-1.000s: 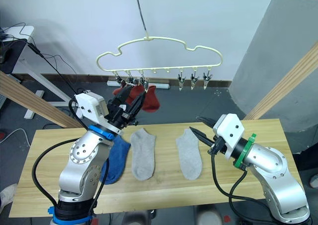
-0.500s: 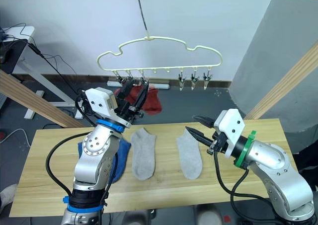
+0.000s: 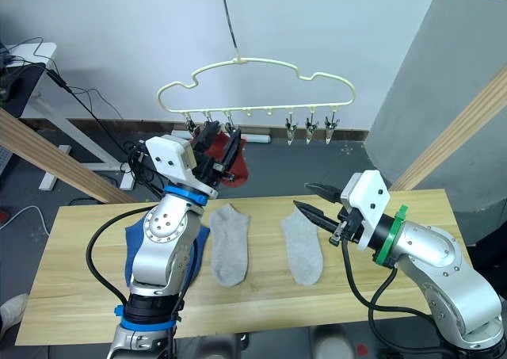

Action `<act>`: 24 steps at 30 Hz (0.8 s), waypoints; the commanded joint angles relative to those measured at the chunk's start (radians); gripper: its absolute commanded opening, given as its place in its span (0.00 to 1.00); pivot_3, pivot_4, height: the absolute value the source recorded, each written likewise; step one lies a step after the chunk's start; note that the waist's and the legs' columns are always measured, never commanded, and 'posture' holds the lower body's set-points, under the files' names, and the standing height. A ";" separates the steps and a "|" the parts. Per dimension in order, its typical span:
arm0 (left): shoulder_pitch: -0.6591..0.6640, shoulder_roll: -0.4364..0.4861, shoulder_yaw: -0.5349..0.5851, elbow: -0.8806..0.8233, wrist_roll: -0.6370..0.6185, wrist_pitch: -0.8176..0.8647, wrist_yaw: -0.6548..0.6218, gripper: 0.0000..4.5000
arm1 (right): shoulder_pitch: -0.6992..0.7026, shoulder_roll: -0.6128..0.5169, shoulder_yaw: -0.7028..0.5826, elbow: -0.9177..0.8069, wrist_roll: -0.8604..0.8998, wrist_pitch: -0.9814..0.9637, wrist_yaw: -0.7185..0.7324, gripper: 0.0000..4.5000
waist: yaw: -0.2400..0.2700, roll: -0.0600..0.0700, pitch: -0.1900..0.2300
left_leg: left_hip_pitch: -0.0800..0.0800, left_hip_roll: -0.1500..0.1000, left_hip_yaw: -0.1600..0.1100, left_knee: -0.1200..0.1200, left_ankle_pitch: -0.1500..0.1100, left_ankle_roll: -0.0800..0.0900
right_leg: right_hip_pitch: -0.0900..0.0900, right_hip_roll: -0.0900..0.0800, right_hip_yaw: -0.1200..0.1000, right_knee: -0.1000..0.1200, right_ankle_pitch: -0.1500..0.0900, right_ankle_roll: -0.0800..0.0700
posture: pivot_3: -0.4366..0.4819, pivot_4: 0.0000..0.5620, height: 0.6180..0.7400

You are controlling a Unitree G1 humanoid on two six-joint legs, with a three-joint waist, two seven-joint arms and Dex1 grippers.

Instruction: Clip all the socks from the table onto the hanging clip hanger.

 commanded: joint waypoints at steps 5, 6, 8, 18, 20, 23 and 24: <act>-0.029 -0.030 -0.019 -0.001 0.032 -0.021 0.024 0.50 | -0.005 -0.009 -0.014 -0.049 0.029 0.001 -0.012 0.39 | -0.001 0.000 0.000 | 0.000 0.000 0.000 0.000 0.000 0.000 | 0.000 0.000 0.000 0.000 0.000 0.000 | 0.21 0.55 1.00; -0.034 -0.031 -0.017 0.005 0.034 -0.021 0.026 0.50 | -0.006 -0.008 -0.014 -0.048 0.031 0.002 -0.012 0.39 | -0.001 0.000 0.000 | 0.000 0.000 0.000 0.000 0.000 0.000 | 0.000 0.000 0.000 0.000 0.000 0.000 | 0.21 0.55 1.00; -0.037 -0.032 -0.014 0.009 0.037 -0.019 0.028 0.50 | -0.007 -0.009 -0.014 -0.048 0.032 0.002 -0.014 0.39 | -0.001 0.000 0.000 | 0.000 0.000 0.000 0.000 0.000 0.000 | 0.000 0.000 0.000 0.000 0.000 0.000 | 0.21 0.55 1.00; -0.050 -0.030 -0.011 0.021 0.041 -0.020 0.032 0.50 | -0.011 -0.008 -0.008 -0.044 0.031 0.000 -0.020 0.39 | -0.001 0.000 0.000 | 0.000 0.000 0.000 0.000 0.000 0.000 | 0.000 0.000 0.000 0.000 0.000 0.000 | 0.21 0.55 1.00; -0.055 -0.032 -0.012 0.026 0.042 -0.022 0.034 0.50 | -0.012 -0.009 -0.006 -0.043 0.032 0.000 -0.021 0.39 | -0.001 0.000 0.000 | 0.000 0.000 0.000 0.000 0.000 0.000 | 0.000 0.000 0.000 0.000 0.000 0.000 | 0.21 0.55 1.00; -0.056 -0.035 -0.012 0.024 0.041 -0.013 0.039 0.50 | -0.013 -0.009 -0.005 -0.044 0.034 0.003 -0.023 0.39 | -0.001 0.000 0.000 | 0.000 0.000 0.000 0.000 0.000 0.000 | 0.000 0.000 0.000 0.000 0.000 0.000 | 0.21 0.55 1.00; -0.055 -0.034 -0.012 0.021 0.045 -0.007 0.043 0.50 | -0.014 -0.009 -0.005 -0.045 0.036 0.004 -0.025 0.39 | -0.001 0.000 0.000 | 0.000 0.000 0.000 0.000 0.000 0.000 | 0.000 0.000 0.000 0.000 0.000 0.000 | 0.21 0.56 1.00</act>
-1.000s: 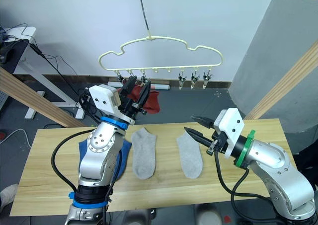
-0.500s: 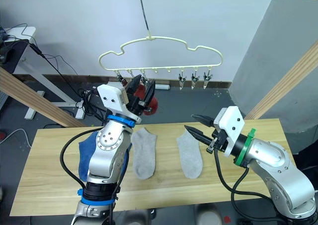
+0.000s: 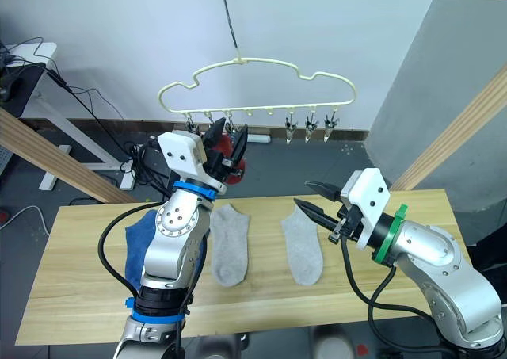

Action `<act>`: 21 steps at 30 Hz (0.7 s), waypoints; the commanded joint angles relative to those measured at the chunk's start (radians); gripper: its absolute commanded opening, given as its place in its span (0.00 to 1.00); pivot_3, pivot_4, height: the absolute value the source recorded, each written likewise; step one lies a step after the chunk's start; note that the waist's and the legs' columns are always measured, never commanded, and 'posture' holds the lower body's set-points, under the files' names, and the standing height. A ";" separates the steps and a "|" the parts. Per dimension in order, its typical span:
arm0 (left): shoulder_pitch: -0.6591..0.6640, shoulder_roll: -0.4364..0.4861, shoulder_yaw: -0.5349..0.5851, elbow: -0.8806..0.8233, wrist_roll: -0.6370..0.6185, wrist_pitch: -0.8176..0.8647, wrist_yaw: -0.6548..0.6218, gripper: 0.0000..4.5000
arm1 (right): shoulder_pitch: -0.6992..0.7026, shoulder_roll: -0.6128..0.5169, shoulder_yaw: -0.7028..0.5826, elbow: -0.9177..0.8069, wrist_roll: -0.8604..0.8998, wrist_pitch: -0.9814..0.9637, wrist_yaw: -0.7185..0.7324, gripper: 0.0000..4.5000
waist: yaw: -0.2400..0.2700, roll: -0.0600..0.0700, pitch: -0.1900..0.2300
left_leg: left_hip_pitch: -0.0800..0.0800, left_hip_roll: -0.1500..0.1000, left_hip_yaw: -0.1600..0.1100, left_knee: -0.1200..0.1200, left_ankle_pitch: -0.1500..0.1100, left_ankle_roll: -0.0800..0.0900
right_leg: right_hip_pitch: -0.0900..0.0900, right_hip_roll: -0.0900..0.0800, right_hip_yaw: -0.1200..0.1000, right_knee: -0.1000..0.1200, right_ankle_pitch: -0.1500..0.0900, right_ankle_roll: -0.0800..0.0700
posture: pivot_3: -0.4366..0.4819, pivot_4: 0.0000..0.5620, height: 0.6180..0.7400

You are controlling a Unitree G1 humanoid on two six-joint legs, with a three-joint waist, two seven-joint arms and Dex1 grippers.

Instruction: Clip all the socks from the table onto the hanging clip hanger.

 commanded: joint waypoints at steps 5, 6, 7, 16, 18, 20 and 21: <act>-0.014 -0.006 -0.008 -0.036 0.040 0.009 0.033 0.24 | -0.009 -0.007 -0.010 -0.043 0.027 -0.008 -0.003 0.39 | 0.000 0.000 0.000 | 0.000 0.000 0.000 0.000 0.000 0.000 | 0.000 0.000 0.000 0.000 0.000 0.000 | 0.21 0.56 1.00; -0.015 -0.008 -0.009 -0.038 0.040 0.012 0.033 0.18 | -0.008 -0.007 -0.011 -0.043 0.028 -0.009 -0.003 0.39 | 0.000 0.000 0.000 | 0.000 0.000 0.000 0.000 0.000 0.000 | 0.000 0.000 0.000 0.000 0.000 0.000 | 0.21 0.56 1.00; -0.017 -0.008 -0.009 -0.044 0.039 0.016 0.032 0.17 | -0.008 -0.008 -0.010 -0.043 0.029 -0.010 -0.003 0.39 | 0.000 0.000 0.000 | 0.000 0.000 0.000 0.000 0.000 0.000 | 0.000 0.000 0.000 0.000 0.000 0.000 | 0.21 0.56 1.00; 0.006 0.007 -0.001 -0.099 0.050 0.043 0.034 0.16 | 0.022 -0.013 0.008 -0.040 0.007 -0.030 0.002 0.39 | 0.000 0.000 0.000 | 0.000 0.000 0.000 0.000 0.000 0.000 | 0.000 0.000 0.000 0.000 0.000 0.000 | 0.22 0.56 1.00; 0.012 0.000 0.007 -0.113 0.031 0.063 0.037 0.16 | 0.023 -0.012 0.015 -0.038 -0.002 -0.037 -0.001 0.39 | 0.000 0.000 0.000 | 0.000 0.000 0.000 0.000 0.000 0.000 | 0.000 0.000 0.000 0.000 0.000 0.000 | 0.22 0.55 1.00; 0.015 -0.002 0.010 -0.120 0.025 0.079 0.037 0.16 | 0.023 -0.013 0.023 -0.036 -0.009 -0.044 0.000 0.39 | 0.001 0.000 0.000 | 0.000 0.000 0.000 0.000 0.000 0.000 | 0.000 0.000 0.000 0.000 0.000 0.000 | 0.22 0.55 1.00; 0.015 -0.002 0.010 -0.123 0.030 0.088 0.043 0.16 | 0.025 -0.014 0.024 -0.036 -0.011 -0.046 0.002 0.39 | 0.000 0.000 0.000 | 0.000 0.000 0.000 0.000 0.000 0.000 | 0.000 0.000 0.000 0.000 0.000 0.000 | 0.23 0.55 1.00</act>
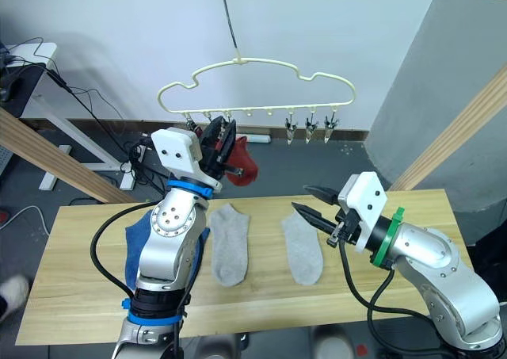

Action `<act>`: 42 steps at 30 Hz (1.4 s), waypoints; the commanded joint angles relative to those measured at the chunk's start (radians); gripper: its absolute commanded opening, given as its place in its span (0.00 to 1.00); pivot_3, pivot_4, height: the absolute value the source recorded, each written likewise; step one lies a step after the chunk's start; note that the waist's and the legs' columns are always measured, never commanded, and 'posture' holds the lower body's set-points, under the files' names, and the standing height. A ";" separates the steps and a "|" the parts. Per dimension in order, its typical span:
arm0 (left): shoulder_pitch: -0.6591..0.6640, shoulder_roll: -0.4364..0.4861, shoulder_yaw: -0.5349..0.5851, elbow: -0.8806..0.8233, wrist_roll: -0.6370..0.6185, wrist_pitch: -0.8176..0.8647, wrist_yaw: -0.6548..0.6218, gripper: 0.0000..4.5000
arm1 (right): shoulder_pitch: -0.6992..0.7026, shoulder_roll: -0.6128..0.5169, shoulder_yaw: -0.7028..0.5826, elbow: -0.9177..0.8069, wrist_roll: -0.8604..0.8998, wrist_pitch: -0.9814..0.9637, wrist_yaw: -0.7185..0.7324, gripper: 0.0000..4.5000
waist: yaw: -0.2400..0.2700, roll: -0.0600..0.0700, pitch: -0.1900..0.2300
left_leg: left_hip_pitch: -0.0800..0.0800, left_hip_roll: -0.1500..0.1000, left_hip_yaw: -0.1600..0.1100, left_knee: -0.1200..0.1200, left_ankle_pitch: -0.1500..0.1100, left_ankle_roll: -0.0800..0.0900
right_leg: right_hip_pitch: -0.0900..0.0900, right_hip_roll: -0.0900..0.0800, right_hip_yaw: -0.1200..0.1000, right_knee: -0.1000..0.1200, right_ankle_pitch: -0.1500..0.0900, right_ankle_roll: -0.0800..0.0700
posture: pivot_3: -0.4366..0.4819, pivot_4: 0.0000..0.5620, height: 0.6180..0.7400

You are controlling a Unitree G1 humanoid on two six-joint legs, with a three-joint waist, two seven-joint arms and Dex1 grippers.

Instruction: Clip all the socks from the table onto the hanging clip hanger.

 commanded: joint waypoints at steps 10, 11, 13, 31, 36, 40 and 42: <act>0.010 -0.010 -0.007 -0.068 -0.017 0.056 -0.002 0.33 | 0.021 -0.006 -0.001 -0.034 -0.013 -0.030 0.008 0.39 | 0.000 0.000 0.000 | 0.000 0.000 0.000 0.000 0.000 0.000 | 0.000 0.000 0.000 0.000 0.000 0.000 | 0.23 0.55 1.00; 0.008 -0.009 -0.009 -0.068 -0.013 0.055 0.001 0.38 | 0.023 -0.007 -0.003 -0.033 -0.014 -0.032 0.010 0.39 | 0.000 0.000 0.000 | 0.000 0.000 0.000 0.000 0.000 0.000 | 0.000 0.000 0.000 0.000 0.000 0.000 | 0.23 0.55 1.00; 0.003 -0.008 -0.010 -0.068 -0.006 0.062 0.009 0.51 | 0.025 -0.010 -0.006 -0.032 -0.014 -0.034 0.012 0.39 | 0.000 0.000 0.000 | 0.000 0.000 0.000 0.000 0.000 0.000 | 0.000 0.000 0.000 0.000 0.000 0.000 | 0.22 0.56 1.00; -0.056 -0.035 -0.012 -0.137 0.003 0.223 0.055 0.51 | -0.001 -0.022 -0.033 -0.038 0.047 -0.009 0.021 0.39 | 0.000 0.000 0.000 | 0.000 0.000 0.000 0.000 0.000 0.000 | 0.000 0.000 0.000 0.000 0.000 0.000 | 0.22 0.55 1.00; -0.043 -0.035 -0.024 -0.164 0.009 0.229 0.052 0.51 | -0.009 -0.028 -0.038 -0.039 0.063 0.000 0.021 0.39 | 0.000 0.000 0.000 | 0.000 0.000 0.000 0.000 0.000 0.000 | 0.000 0.000 0.000 0.000 0.000 0.000 | 0.22 0.55 1.00; -0.036 -0.028 -0.040 -0.179 0.007 0.232 0.035 0.51 | -0.014 -0.032 -0.038 -0.039 0.072 0.004 0.018 0.39 | 0.000 0.000 0.000 | 0.000 0.000 0.000 0.000 0.000 0.000 | 0.000 0.000 0.000 0.000 0.000 0.000 | 0.22 0.55 1.00; -0.034 -0.030 -0.041 -0.180 0.009 0.234 0.040 0.51 | -0.016 -0.034 -0.038 -0.037 0.075 0.004 0.016 0.39 | 0.000 0.000 0.000 | 0.000 0.000 0.000 0.000 0.000 0.000 | 0.000 0.000 0.000 0.000 0.000 0.000 | 0.22 0.55 1.00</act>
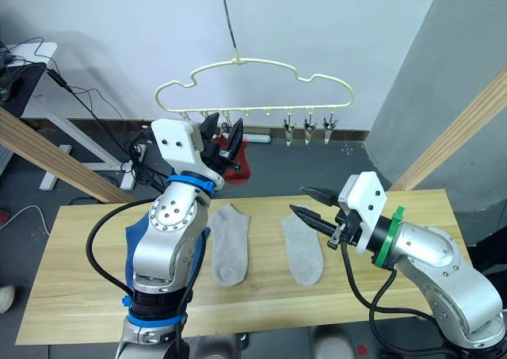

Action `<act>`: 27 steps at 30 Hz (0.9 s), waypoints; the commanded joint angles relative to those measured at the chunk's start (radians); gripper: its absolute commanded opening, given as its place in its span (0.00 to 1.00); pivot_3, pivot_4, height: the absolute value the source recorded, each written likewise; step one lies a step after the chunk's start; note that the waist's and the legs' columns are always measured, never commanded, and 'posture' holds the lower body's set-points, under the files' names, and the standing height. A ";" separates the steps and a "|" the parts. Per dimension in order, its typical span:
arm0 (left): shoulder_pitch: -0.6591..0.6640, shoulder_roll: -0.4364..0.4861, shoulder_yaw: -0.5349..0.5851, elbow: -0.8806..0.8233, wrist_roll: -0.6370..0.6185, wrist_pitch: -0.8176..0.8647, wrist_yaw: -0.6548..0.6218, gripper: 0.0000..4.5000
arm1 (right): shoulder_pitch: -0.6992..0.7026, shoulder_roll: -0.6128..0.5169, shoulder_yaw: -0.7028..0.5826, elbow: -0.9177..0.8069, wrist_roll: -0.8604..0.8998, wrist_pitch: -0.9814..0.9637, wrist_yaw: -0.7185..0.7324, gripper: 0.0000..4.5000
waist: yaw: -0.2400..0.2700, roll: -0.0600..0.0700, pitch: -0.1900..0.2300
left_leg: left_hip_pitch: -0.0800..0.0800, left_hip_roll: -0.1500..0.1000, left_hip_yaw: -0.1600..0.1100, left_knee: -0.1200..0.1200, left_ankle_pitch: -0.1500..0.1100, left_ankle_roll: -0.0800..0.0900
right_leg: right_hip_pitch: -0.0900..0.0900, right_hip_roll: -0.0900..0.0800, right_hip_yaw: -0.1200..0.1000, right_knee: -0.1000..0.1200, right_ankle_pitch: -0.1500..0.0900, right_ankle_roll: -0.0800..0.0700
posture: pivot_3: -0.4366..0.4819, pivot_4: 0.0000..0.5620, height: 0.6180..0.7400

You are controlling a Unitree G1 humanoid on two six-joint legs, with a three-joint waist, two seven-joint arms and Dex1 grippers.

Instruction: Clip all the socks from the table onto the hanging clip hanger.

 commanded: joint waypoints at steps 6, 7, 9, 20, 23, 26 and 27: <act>0.030 -0.009 -0.015 -0.058 0.001 0.008 0.006 0.51 | -0.008 -0.016 -0.029 -0.039 0.023 0.000 -0.008 0.39 | 0.000 0.000 0.000 | 0.000 0.000 0.000 0.000 0.000 0.000 | 0.000 0.000 0.000 0.000 0.000 0.000 | 0.22 0.55 1.00; 0.029 -0.011 -0.012 -0.053 0.002 0.009 0.011 0.51 | -0.010 -0.016 -0.029 -0.038 0.025 0.000 -0.007 0.39 | 0.000 0.000 0.000 | 0.000 0.000 0.000 0.000 0.000 0.000 | 0.000 0.000 0.000 0.000 0.000 0.000 | 0.22 0.54 1.00; 0.027 -0.014 -0.009 -0.049 0.003 0.010 0.017 0.51 | -0.013 -0.018 -0.030 -0.038 0.028 0.002 -0.006 0.39 | 0.000 0.000 0.000 | 0.000 0.000 0.000 0.000 0.000 0.000 | 0.000 0.000 0.000 0.000 0.000 0.000 | 0.22 0.54 1.00; 0.021 -0.017 -0.005 -0.046 0.002 0.006 0.024 0.51 | -0.013 -0.020 -0.028 -0.035 0.031 -0.002 0.000 0.39 | 0.000 0.000 0.000 | 0.000 0.000 0.000 0.000 0.000 0.000 | 0.000 0.000 0.000 0.000 0.000 0.000 | 0.22 0.53 1.00; 0.022 -0.018 -0.006 -0.048 0.002 0.007 0.026 0.51 | -0.008 -0.020 -0.028 -0.033 0.028 -0.006 0.003 0.39 | 0.000 0.000 0.000 | 0.000 0.000 0.000 0.000 0.000 0.000 | 0.000 0.000 0.000 0.000 0.000 0.000 | 0.22 0.53 1.00; 0.021 -0.019 -0.008 -0.049 0.006 0.009 0.035 0.51 | -0.002 -0.021 -0.031 -0.032 0.028 -0.009 0.006 0.39 | 0.000 0.000 0.000 | 0.000 0.000 0.000 0.000 0.000 0.000 | 0.000 0.000 0.000 0.000 0.000 0.000 | 0.22 0.53 1.00; 0.019 -0.020 -0.010 -0.049 0.008 0.010 0.038 0.51 | 0.000 -0.021 -0.032 -0.031 0.027 -0.010 0.007 0.39 | 0.000 0.000 0.000 | 0.000 0.000 0.000 0.000 0.000 0.000 | 0.000 0.000 0.000 0.000 0.000 0.000 | 0.22 0.53 1.00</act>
